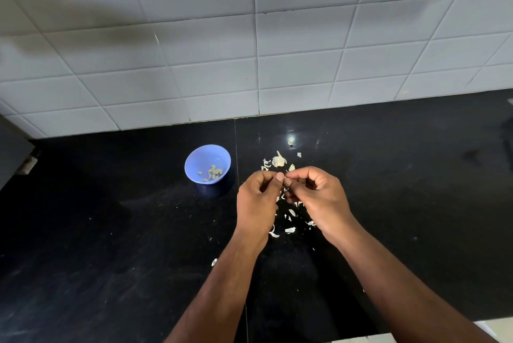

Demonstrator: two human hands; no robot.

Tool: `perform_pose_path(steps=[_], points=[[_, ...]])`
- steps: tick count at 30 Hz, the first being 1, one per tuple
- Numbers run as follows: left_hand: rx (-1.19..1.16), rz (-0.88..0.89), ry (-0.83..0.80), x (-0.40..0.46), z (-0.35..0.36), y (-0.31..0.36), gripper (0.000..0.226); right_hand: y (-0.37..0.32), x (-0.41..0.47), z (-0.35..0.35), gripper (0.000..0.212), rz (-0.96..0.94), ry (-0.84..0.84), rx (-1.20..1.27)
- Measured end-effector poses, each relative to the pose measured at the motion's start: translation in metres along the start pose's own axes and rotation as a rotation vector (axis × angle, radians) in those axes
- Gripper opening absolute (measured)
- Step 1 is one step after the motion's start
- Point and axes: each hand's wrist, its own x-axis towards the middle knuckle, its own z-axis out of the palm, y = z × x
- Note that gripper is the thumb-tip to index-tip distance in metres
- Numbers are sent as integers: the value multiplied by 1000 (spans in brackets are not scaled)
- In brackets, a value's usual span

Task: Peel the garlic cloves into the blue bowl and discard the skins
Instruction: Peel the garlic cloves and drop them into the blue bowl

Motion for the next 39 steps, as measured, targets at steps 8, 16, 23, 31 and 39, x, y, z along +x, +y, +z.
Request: perform_pose_path(steps=[8,16,23,31,39], points=[[-126,-58,44,-4,6,-2,12,-1,0,3,7,31,5,7],[-105,-58,78,-2,14,-6,16,2,2,8,22,62,-35,56],[-89,-49,28,-1,17,-2,19,-2,6,11,17,140,-31,133],[4,-95,56,4,5,-1,25,3,14,5,13,257,37,310],[134,-60,6,11,-6,-11,20,4,13,1,9,122,106,103]])
